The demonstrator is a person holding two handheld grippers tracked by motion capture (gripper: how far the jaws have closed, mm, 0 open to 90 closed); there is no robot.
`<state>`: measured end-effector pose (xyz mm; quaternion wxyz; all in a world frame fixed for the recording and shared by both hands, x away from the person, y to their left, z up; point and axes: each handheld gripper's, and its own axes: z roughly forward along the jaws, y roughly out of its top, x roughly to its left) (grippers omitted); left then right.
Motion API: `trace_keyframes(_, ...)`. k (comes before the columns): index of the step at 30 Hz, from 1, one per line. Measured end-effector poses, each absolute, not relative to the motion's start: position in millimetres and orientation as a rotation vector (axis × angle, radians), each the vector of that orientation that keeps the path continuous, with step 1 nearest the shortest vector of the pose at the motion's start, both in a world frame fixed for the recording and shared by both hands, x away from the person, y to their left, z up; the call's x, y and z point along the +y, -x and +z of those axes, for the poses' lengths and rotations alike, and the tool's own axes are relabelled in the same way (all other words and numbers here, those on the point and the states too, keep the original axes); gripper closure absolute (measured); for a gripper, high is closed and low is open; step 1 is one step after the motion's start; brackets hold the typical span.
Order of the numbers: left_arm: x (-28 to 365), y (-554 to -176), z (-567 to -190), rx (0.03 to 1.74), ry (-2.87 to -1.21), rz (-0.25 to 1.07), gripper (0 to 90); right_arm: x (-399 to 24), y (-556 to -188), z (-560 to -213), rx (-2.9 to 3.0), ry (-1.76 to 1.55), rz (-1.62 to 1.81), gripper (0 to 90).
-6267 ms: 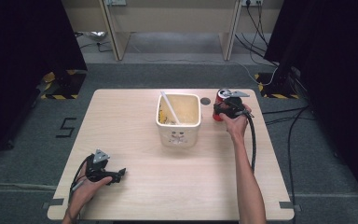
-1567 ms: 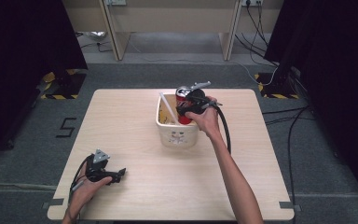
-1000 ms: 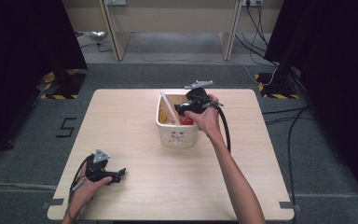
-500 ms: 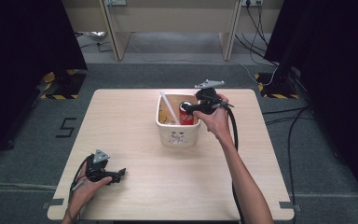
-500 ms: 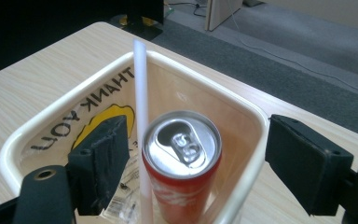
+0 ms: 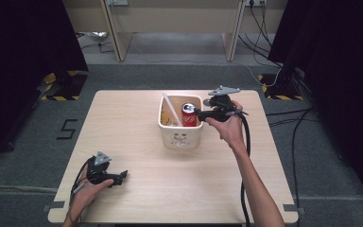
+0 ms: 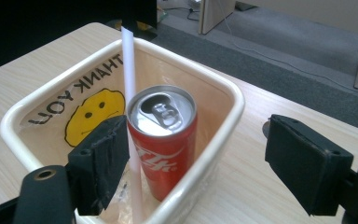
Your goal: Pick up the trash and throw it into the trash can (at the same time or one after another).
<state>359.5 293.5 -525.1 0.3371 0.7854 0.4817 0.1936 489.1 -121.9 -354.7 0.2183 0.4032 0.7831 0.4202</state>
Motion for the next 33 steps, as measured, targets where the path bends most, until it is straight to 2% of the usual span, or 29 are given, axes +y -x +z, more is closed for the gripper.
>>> trace_keyframes(33, 293, -359, -525, 1.257, -2.044, 0.505, 0.0, -177, -456, -382, 2.114, -1.140, 1.118, 20.0)
